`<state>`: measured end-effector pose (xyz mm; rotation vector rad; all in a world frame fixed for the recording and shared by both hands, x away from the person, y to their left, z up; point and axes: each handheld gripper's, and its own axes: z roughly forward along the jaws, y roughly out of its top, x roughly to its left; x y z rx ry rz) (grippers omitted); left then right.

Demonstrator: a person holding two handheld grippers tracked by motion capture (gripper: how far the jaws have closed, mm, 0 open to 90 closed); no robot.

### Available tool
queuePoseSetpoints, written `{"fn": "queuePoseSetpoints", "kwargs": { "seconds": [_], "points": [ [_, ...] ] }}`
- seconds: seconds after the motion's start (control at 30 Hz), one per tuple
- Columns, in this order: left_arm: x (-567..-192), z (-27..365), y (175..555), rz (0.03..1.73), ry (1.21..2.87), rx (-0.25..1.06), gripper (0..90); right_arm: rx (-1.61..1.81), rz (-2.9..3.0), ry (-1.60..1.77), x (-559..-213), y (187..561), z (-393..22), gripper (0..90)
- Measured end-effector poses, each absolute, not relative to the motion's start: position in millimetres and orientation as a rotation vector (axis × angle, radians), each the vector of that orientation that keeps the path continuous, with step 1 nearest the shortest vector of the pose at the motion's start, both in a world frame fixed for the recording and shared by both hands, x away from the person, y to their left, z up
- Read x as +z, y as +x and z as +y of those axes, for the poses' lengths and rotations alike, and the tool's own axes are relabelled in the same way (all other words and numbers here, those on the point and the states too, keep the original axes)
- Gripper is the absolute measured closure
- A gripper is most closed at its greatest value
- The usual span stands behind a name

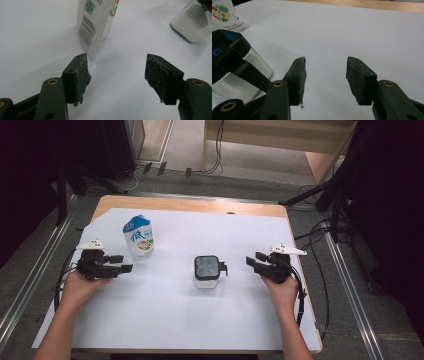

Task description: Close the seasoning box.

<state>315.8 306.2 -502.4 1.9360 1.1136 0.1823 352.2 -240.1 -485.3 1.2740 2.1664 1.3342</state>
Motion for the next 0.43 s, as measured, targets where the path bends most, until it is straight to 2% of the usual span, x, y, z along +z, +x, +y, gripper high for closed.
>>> {"fn": "queuePoseSetpoints", "kwargs": {
  "seconds": [0.43],
  "points": [
    [-502.9,303.9,316.0,1.122,1.942,0.199,34.9,1.311,2.184,1.268,-490.0,353.7,-236.7,50.3]
  ]
}}
